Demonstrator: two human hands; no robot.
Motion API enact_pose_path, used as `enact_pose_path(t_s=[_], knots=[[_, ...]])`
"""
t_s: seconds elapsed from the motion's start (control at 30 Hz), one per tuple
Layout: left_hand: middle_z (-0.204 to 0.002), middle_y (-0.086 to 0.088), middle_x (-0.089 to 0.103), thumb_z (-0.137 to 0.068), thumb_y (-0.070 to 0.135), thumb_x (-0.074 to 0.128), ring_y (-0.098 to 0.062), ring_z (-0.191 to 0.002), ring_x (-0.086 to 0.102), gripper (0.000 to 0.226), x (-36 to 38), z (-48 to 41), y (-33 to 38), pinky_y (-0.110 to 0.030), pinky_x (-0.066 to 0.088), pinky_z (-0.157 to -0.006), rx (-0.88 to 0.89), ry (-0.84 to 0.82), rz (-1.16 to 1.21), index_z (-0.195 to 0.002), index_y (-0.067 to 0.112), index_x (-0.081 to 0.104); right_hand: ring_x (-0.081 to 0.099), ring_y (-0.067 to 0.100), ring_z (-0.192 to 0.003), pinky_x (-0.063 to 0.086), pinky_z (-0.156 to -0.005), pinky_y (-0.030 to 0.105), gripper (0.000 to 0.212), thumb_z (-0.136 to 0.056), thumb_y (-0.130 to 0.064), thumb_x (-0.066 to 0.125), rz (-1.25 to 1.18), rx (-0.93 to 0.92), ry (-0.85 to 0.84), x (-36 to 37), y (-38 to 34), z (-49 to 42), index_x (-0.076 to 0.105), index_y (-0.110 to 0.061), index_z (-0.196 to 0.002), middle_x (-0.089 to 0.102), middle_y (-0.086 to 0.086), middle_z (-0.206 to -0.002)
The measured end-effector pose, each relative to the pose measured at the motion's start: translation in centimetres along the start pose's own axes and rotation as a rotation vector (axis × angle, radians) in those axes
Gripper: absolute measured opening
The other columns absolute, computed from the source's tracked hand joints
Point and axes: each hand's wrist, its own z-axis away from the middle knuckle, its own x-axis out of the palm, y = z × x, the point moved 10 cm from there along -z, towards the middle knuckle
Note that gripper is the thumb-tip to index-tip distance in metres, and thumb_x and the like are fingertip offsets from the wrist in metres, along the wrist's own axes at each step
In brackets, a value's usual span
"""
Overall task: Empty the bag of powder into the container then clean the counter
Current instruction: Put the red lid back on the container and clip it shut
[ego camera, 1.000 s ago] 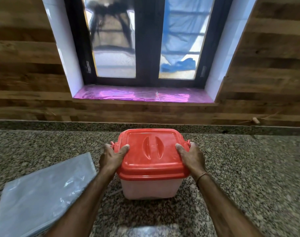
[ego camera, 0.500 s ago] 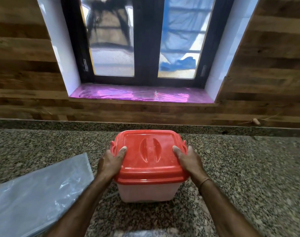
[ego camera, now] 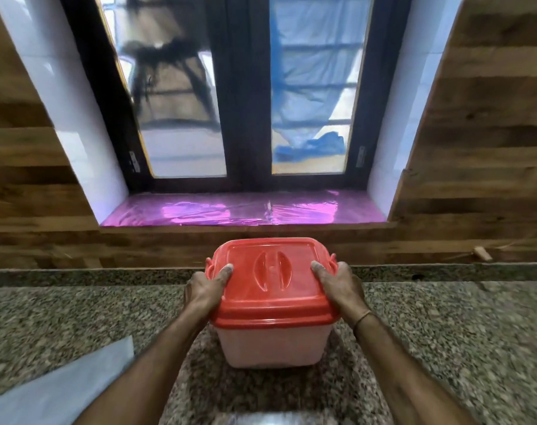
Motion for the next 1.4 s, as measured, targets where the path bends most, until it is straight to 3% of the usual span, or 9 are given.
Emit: enact_pose_path(t_s=[0.33,0.47,0.63,0.77,0.9,1.03,1.17,1.3,1.4], knots=[[-0.091,-0.015,0.076,-0.084,0.073,0.063,-0.028,-0.077,0.073,0.076,4.7,-7.4,2.4,-0.029,0.053,-0.056,0.007,0.009,-0.072,-0.108,0.002,0.074,0.065,0.036,-0.112,0.052,-0.089,0.039,0.067,-0.090,-0.064,0.060,-0.020,-0.001,-0.027,1.6,-0.6,-7.9,0.056,-0.012,-0.132,0.068,0.015,-0.125],[-0.092,-0.013,0.077,-0.082,0.075,0.063,-0.028,-0.077,0.076,0.076,5.6,-9.0,2.1,-0.042,0.065,-0.070,0.020,-0.013,-0.034,-0.110,0.004,0.072,0.064,0.036,-0.113,0.051,-0.089,0.040,0.070,-0.089,-0.067,0.056,0.025,0.007,0.002,2.1,-0.4,-8.9,0.054,-0.014,-0.135,0.067,0.015,-0.127],[-0.098,-0.010,0.075,-0.084,0.076,0.059,-0.026,-0.082,0.073,0.077,5.9,-9.5,1.8,-0.034,0.058,-0.068,0.015,-0.025,-0.054,-0.118,0.008,0.069,0.062,0.031,-0.099,0.046,-0.079,0.036,0.066,-0.092,-0.066,0.055,0.027,0.026,0.020,2.4,-0.2,-8.8,0.054,-0.015,-0.134,0.067,0.011,-0.124],[-0.105,-0.007,0.074,-0.076,0.090,0.049,-0.026,-0.092,0.071,0.087,5.7,-8.8,2.1,-0.041,0.060,-0.084,0.053,-0.094,-0.095,-0.123,0.019,0.066,0.061,0.037,-0.117,0.051,-0.095,0.044,0.069,-0.089,-0.066,0.057,0.039,0.015,0.063,1.5,-0.8,-7.7,0.053,-0.014,-0.134,0.064,0.015,-0.130],[-0.139,-0.011,0.058,-0.062,0.102,0.042,-0.029,-0.122,0.060,0.118,3.8,-6.6,-0.3,-0.052,0.052,-0.104,0.123,-0.162,-0.027,-0.148,0.021,0.044,0.036,0.035,-0.144,0.030,-0.117,0.053,0.070,-0.095,-0.052,0.058,0.212,-0.135,0.254,1.3,-3.1,-2.5,0.040,-0.014,-0.151,0.043,0.016,-0.155],[-0.157,-0.013,0.043,-0.077,0.088,0.045,-0.032,-0.139,0.048,0.106,-1.9,-3.9,-7.5,-0.049,0.043,-0.113,0.111,-0.086,-0.101,-0.157,0.019,0.034,0.035,0.037,-0.146,0.027,-0.119,0.052,0.064,-0.094,-0.042,0.061,0.235,-0.491,0.463,5.6,-7.4,8.1,0.047,-0.011,-0.148,0.041,0.018,-0.156],[-0.157,-0.015,0.041,-0.089,0.078,0.047,-0.037,-0.141,0.041,0.086,-10.0,-2.7,-18.4,-0.052,0.040,-0.111,0.038,-0.017,-0.293,-0.154,0.023,0.034,0.053,0.028,-0.126,0.037,-0.108,0.033,0.051,-0.091,-0.029,0.070,0.077,-0.573,0.117,17.7,-7.7,16.7,0.057,-0.011,-0.137,0.056,0.011,-0.134],[-0.161,-0.019,0.032,-0.096,0.065,0.050,-0.039,-0.146,0.031,0.081,-18.7,-1.7,-29.0,-0.053,0.033,-0.114,-0.079,0.034,-0.515,-0.158,0.016,0.030,0.058,0.034,-0.122,0.045,-0.095,0.034,0.054,-0.093,-0.038,0.069,0.227,-0.238,-0.416,32.5,-2.7,22.7,0.055,-0.009,-0.136,0.062,0.015,-0.129],[-0.164,-0.019,0.025,-0.093,0.067,0.052,-0.038,-0.151,0.021,0.084,-25.5,-0.5,-36.6,-0.054,0.025,-0.119,-0.193,0.107,-0.612,-0.159,0.020,0.029,0.065,0.036,-0.105,0.046,-0.076,0.033,0.048,-0.087,-0.051,0.069,0.329,-0.074,-0.584,39.4,1.1,25.7,0.057,-0.009,-0.106,0.065,0.016,-0.103]])
